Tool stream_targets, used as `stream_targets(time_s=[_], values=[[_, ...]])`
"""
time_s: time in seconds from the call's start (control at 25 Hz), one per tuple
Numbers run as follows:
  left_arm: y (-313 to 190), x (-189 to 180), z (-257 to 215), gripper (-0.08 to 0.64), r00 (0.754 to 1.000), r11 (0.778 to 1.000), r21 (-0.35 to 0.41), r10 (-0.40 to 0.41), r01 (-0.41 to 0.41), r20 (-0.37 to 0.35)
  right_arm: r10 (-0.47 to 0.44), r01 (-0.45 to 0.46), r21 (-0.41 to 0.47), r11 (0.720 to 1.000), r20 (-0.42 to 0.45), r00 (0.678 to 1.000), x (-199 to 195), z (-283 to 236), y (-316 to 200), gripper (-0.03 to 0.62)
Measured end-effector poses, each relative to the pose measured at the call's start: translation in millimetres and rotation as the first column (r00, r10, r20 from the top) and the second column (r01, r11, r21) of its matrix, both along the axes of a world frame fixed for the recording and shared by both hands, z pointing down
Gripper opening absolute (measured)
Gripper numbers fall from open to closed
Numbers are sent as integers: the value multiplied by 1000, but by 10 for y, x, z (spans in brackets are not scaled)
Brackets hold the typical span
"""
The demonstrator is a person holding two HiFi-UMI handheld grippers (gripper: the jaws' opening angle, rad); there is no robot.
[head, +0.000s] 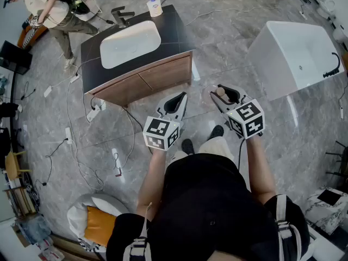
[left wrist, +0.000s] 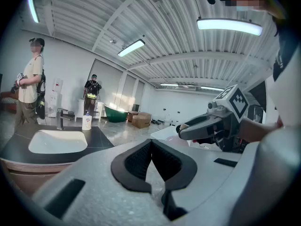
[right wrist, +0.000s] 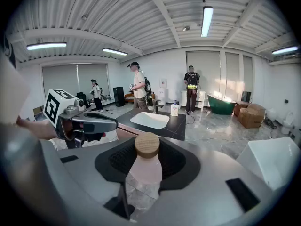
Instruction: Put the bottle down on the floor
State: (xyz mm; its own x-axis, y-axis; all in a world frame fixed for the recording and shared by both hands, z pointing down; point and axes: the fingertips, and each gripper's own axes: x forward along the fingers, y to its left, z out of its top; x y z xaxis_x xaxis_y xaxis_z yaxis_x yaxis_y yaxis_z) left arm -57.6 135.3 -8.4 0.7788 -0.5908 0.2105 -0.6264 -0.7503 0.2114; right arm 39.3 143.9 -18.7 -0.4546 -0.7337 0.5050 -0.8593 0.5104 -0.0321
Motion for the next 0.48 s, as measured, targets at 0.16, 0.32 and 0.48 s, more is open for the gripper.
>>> stream_targets(time_s=[0.16,0.32,0.48], values=[[11,-20,14,18,1000,1000,2,6,-6,-2,8,-8,0,1000,-4,1000,-40,4,26,141],[25,-79,-2,18,1000,1000,1,8,-8,1,2,-2,6,1000,-21,1000,-98,-46,44,141],[52,-92,18,17,1000,1000,-4,9,-9,2,4,-4,1,1000,-22,1000,-91,-52,79,141]])
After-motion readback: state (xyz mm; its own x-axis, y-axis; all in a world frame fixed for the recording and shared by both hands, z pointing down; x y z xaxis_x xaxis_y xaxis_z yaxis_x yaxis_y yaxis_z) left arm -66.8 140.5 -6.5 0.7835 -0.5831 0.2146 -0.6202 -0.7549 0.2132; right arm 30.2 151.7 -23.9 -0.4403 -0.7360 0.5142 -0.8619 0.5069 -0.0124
